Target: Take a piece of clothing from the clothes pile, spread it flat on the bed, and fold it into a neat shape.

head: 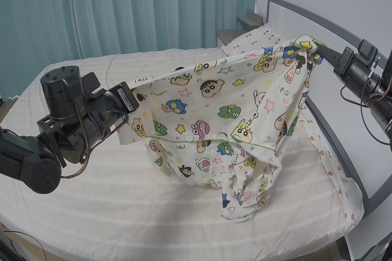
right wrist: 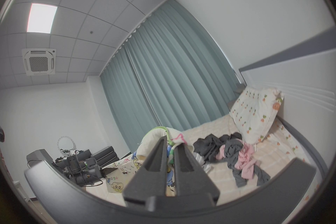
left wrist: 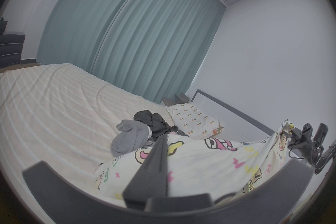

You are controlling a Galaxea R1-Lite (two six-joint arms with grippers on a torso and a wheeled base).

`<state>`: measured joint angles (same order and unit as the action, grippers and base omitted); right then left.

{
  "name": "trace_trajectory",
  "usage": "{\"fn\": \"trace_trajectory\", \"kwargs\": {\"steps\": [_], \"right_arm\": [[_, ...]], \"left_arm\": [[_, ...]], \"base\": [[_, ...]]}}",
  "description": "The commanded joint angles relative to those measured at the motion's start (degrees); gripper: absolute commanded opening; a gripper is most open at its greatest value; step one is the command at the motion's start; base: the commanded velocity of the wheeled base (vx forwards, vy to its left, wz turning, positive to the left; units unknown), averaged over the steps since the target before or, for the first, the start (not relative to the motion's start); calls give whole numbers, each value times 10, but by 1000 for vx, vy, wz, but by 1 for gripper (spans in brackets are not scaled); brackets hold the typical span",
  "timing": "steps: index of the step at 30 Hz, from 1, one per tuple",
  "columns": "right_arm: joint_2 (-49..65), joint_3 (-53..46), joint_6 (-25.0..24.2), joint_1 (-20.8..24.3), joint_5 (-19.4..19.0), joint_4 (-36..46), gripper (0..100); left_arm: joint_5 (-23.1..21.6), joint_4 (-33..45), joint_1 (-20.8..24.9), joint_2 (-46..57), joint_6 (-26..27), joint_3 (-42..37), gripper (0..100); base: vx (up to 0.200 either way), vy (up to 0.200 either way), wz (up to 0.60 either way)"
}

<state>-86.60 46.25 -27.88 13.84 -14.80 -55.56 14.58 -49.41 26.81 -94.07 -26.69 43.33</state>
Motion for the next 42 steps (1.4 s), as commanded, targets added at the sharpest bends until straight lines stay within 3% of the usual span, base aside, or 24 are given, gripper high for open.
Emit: {"fn": "trace_trajectory", "kwargs": {"steps": [1,9,21,27,33,42], "right_arm": [[43,-49,4,15,12,1,0],[23,-132,-1,21,14,-23,0],[32,-136,-2,23,15,-28,0],[32,-139,-2,23,15,-28,0],[32,-147,-2,23,14,-28,0],[34,-146,-1,32,15,-28,0]], "left_arm": [[-3,-14,26,64,-1,-90,0],[-4,-94,43,43,-3,-167,0],[-3,-97,52,42,-8,-176,0],[1,-97,62,43,-4,-183,0],[-1,-97,47,43,-2,-178,0],[-1,-97,4,65,14,-194,0]], "base": [[0,0,0],[0,0,0],[-150,0,0],[0,0,0],[0,0,0],[0,200,0]]}}
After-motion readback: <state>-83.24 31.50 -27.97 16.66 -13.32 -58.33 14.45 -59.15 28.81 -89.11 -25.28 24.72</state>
